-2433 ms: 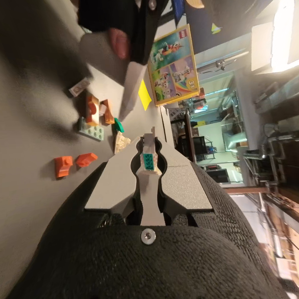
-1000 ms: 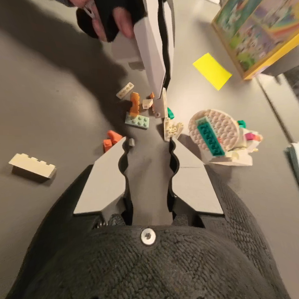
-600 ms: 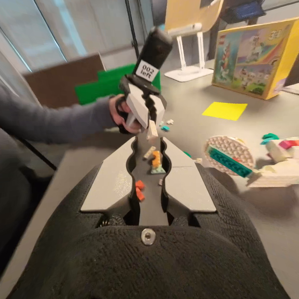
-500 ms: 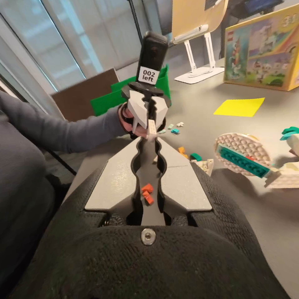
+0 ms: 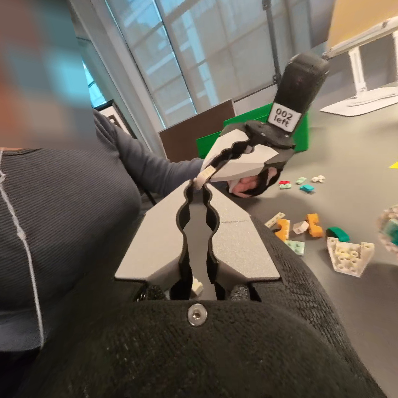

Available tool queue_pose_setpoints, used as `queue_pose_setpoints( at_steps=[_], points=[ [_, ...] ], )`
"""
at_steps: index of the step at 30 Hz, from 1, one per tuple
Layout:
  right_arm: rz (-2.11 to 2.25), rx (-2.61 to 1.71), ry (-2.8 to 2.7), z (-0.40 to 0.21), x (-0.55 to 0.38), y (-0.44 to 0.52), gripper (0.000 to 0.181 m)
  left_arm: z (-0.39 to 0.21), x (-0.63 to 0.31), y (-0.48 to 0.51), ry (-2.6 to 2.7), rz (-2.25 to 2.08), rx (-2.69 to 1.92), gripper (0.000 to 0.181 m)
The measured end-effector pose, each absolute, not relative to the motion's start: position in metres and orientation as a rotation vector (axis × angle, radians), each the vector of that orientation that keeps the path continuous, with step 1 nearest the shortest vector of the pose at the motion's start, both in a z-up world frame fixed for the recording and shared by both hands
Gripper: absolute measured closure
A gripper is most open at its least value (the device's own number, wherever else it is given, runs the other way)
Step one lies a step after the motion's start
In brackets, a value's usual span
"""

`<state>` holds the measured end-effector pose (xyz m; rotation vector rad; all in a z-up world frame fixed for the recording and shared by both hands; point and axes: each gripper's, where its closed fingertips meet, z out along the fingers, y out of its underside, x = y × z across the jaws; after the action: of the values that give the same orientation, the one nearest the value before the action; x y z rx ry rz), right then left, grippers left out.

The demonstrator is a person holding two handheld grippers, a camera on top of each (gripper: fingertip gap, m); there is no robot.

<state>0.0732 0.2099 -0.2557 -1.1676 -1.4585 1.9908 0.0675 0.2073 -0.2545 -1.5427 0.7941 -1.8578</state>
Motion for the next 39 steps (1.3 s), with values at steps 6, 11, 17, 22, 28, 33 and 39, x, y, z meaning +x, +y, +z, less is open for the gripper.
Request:
queue_pose_setpoints(
  at_steps=[6, 11, 17, 22, 28, 33, 39],
  points=[
    [1.729, -1.388, -1.307, -0.274, 0.062, 0.251, 0.174, -0.271, 0.059, 0.247, 0.752, -1.311, -1.649, 0.175],
    [1.735, -1.438, -1.224, -0.276, 0.058, 0.26, 0.173, -0.274, 0.057, 0.255, 0.804, -1.064, -1.644, 0.175],
    [1.6, -1.376, -1.295, -0.272, 0.058, 0.258, 0.174, -0.273, 0.058, 0.261, 0.784, -0.962, -1.643, 0.145],
    [1.492, -1.3, -1.409, -0.273, 0.059, 0.247, 0.174, -0.272, 0.066, 0.247, 0.867, -1.052, -1.63, 0.174],
    [1.118, -1.373, -1.589, -0.311, 0.065, 0.261, 0.174, -0.222, 0.03, 0.238, 0.684, -1.394, -1.41, 0.175],
    [0.867, -1.544, -1.698, -0.35, 0.067, 0.277, 0.159, -0.248, 0.02, 0.258, 0.643, -1.256, -1.586, 0.175],
    [0.738, -1.496, -1.698, -0.349, 0.066, 0.283, 0.12, -0.27, 0.032, 0.258, 0.655, -1.309, -1.706, 0.175]
  ],
)
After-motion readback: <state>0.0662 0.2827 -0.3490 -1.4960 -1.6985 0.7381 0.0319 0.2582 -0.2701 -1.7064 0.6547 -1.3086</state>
